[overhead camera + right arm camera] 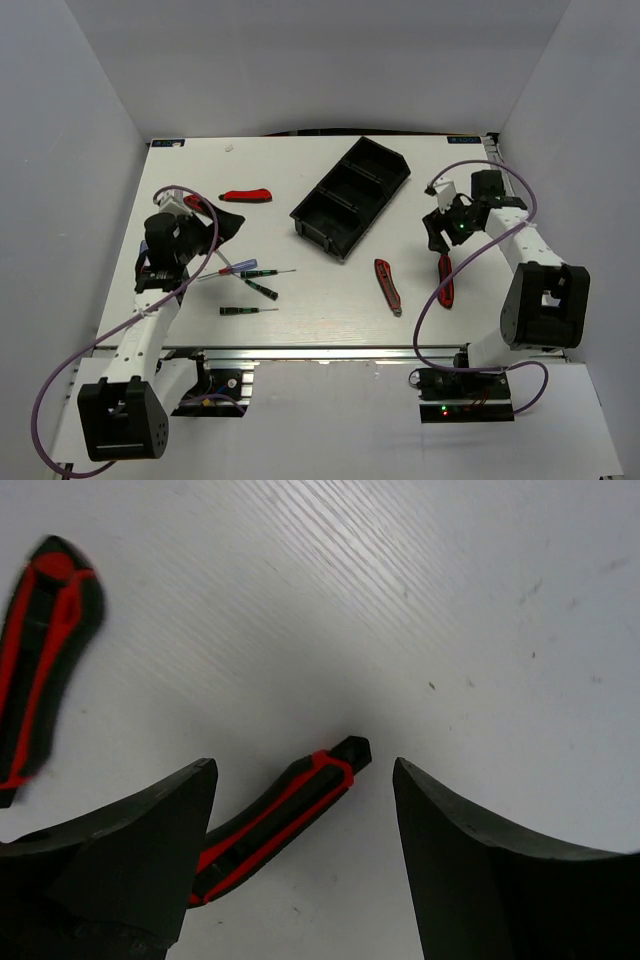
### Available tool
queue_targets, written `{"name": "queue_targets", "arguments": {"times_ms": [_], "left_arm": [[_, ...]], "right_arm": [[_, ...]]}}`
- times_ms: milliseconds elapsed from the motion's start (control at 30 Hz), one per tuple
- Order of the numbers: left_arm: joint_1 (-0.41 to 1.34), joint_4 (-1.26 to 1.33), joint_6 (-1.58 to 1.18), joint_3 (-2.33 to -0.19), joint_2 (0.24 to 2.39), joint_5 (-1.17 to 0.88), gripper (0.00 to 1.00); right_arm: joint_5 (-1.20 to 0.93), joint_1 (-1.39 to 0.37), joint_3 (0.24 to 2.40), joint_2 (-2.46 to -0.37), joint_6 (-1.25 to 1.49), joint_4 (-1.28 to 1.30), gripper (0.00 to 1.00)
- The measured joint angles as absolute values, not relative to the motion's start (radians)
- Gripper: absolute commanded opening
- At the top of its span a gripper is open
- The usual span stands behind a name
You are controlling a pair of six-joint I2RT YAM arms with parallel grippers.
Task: Sort the tools into containers
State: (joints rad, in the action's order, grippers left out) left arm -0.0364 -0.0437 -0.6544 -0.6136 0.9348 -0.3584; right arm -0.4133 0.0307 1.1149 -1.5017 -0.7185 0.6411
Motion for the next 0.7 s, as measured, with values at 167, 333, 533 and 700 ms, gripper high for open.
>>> {"name": "queue_targets", "arguments": {"times_ms": [167, 333, 533, 700], "left_arm": [[-0.036, -0.066, -0.673, -0.591, 0.955, -0.379, 0.98], [-0.036, -0.076, -0.682, -0.591, 0.987, -0.384, 0.98], [-0.036, -0.078, -0.69, -0.591, 1.009, -0.382, 0.98], [-0.036, -0.077, -0.693, -0.591, 1.02, -0.382, 0.98]], "right_arm": [[-0.206, 0.01, 1.031, -1.547, -0.629, 0.543, 0.8], [-0.034, 0.004, 0.963, -1.567, -0.534, 0.469, 0.8], [0.023, 0.004, 0.921, -1.566, -0.444, 0.435, 0.74], [-0.003, 0.004, 0.919, -1.566, -0.397, 0.434, 0.74]]}}
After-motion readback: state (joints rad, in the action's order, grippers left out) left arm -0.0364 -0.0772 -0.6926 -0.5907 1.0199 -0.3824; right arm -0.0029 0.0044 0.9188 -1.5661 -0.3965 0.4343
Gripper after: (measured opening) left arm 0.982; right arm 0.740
